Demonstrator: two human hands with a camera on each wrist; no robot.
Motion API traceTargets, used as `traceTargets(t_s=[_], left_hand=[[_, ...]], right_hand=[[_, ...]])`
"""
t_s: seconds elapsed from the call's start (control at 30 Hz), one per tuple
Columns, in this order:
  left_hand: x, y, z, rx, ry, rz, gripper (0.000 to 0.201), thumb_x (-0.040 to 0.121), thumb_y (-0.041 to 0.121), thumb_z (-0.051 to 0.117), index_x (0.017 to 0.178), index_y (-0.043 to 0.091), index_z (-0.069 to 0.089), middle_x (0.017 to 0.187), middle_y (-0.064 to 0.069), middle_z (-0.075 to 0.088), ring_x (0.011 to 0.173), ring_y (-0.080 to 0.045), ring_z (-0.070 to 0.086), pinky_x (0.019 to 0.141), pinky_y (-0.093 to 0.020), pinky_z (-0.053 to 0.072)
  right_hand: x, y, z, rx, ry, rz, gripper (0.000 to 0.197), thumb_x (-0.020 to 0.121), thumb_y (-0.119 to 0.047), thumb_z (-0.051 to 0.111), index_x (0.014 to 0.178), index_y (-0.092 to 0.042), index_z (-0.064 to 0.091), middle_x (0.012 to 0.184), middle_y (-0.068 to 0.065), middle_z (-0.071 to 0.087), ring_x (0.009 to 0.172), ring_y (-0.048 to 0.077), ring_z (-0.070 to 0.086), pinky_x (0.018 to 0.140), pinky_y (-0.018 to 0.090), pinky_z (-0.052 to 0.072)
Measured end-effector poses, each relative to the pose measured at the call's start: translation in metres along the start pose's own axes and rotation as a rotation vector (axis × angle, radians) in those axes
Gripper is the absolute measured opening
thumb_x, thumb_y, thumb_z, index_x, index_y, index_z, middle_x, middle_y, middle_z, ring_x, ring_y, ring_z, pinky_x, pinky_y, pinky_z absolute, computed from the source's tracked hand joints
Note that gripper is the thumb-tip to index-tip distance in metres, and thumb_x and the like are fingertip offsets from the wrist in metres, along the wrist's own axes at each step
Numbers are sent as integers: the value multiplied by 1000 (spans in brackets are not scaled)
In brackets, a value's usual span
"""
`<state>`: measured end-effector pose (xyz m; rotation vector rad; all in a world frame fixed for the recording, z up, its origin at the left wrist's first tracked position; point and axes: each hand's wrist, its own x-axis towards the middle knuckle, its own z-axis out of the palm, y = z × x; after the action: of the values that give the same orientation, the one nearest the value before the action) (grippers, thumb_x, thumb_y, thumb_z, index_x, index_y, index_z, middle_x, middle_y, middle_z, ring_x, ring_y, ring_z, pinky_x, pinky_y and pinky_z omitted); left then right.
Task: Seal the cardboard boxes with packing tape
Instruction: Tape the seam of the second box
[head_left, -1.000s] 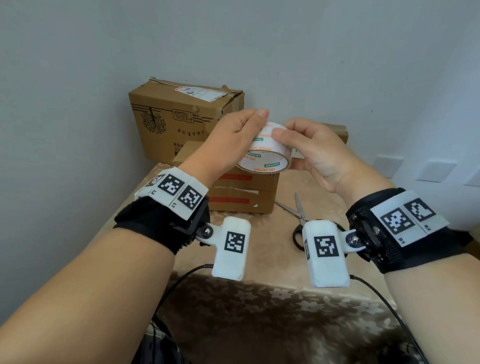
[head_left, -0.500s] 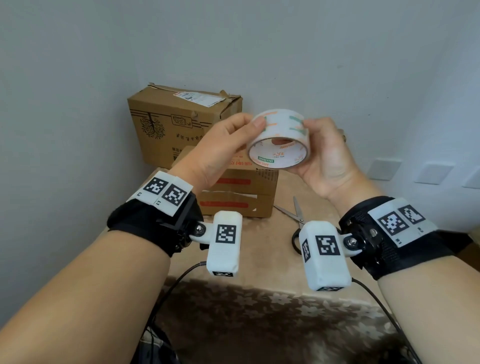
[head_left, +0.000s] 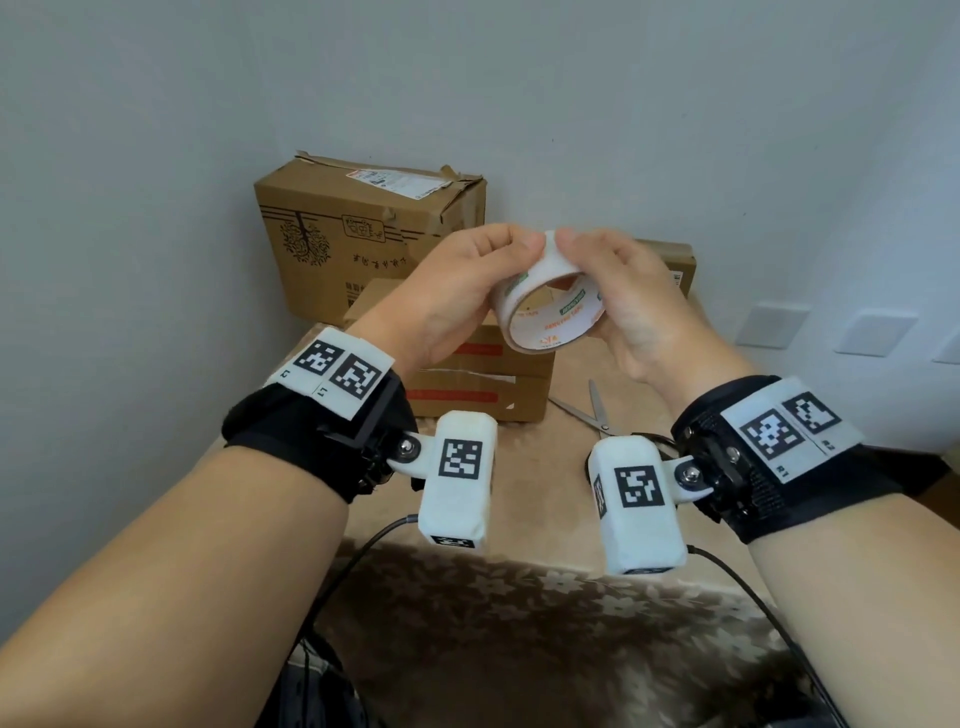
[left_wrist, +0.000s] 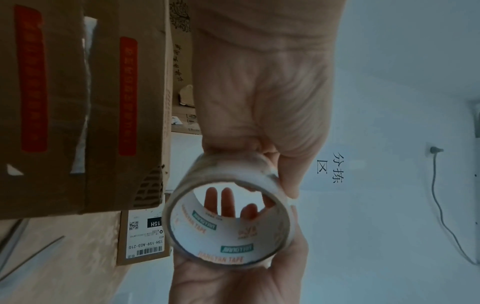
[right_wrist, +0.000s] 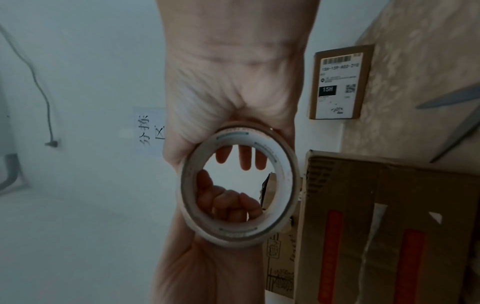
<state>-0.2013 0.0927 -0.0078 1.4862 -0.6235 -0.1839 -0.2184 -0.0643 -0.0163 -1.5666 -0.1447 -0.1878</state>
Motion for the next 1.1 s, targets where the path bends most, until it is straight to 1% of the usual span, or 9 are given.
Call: traceTargets(t_s=[0.13, 0.43, 0.53, 0.6, 0.67, 0.73, 0.83, 0.93, 1.1], left_hand=[[0, 0, -1, -101, -31, 16, 17, 96, 18, 48, 90, 9, 61, 82, -3, 63, 73, -13, 57, 71, -25, 46], [1, 1, 10, -54, -20, 27, 13, 97, 15, 50, 96, 7, 60, 94, -8, 64, 90, -19, 60, 88, -29, 50], [2, 5, 11, -44, 97, -8, 20, 97, 22, 51, 85, 8, 57, 82, -8, 64, 76, -20, 61, 75, -34, 55], [4, 7, 11, -38, 222, -39, 25, 97, 30, 52, 83, 9, 56, 73, -4, 63, 64, -16, 62, 63, -35, 55], [7, 8, 10, -89, 303, -76, 28, 98, 33, 49, 95, 6, 57, 82, -7, 68, 73, -20, 67, 67, -43, 59], [8, 8, 11, -165, 309, -118, 34, 101, 31, 42, 117, 3, 53, 104, -16, 66, 91, -28, 66, 82, -52, 56], [8, 12, 17, -232, 301, -164, 35, 102, 21, 40, 130, 1, 46, 122, -22, 58, 111, -36, 60, 88, -51, 53], [8, 13, 20, -231, 341, -152, 31, 99, 19, 46, 124, 1, 50, 116, -17, 61, 105, -28, 62, 79, -39, 56], [10, 8, 8, 393, 432, 25, 19, 89, 34, 62, 99, 21, 52, 115, 0, 45, 101, -9, 52, 87, -23, 46]], right_hand=[[1, 0, -6, 231, -7, 82, 37, 85, -39, 60, 109, -11, 61, 93, 8, 65, 85, 22, 64, 76, 43, 52], [10, 1, -17, 652, -10, 258, 73, 93, -62, 32, 137, -5, 44, 125, 19, 59, 100, 35, 67, 82, 52, 54], [7, 0, -12, 393, 101, 216, 67, 95, -64, 27, 127, -11, 54, 123, 15, 62, 104, 29, 67, 78, 44, 57], [1, -3, -8, 44, 257, 9, 45, 99, -52, 34, 119, -17, 53, 118, -1, 60, 105, 12, 60, 85, 35, 53], [-4, -7, -5, -214, 258, -230, 26, 99, -43, 43, 108, -21, 54, 108, -7, 57, 97, 0, 54, 90, 21, 47], [-9, -10, 0, -354, 75, -309, 22, 96, -40, 50, 95, -20, 59, 92, -6, 60, 80, -5, 54, 73, 10, 43], [-11, -8, 7, -406, 27, -341, 18, 93, -34, 60, 78, -23, 60, 72, -13, 56, 61, -7, 50, 58, 10, 38], [-8, -9, 10, -415, 64, -324, 16, 95, -30, 58, 79, -27, 60, 76, -12, 58, 64, -6, 52, 56, 10, 38], [-7, -13, 5, -408, -138, -180, 22, 100, -29, 48, 94, -14, 62, 86, 6, 63, 77, 17, 58, 70, 34, 43]])
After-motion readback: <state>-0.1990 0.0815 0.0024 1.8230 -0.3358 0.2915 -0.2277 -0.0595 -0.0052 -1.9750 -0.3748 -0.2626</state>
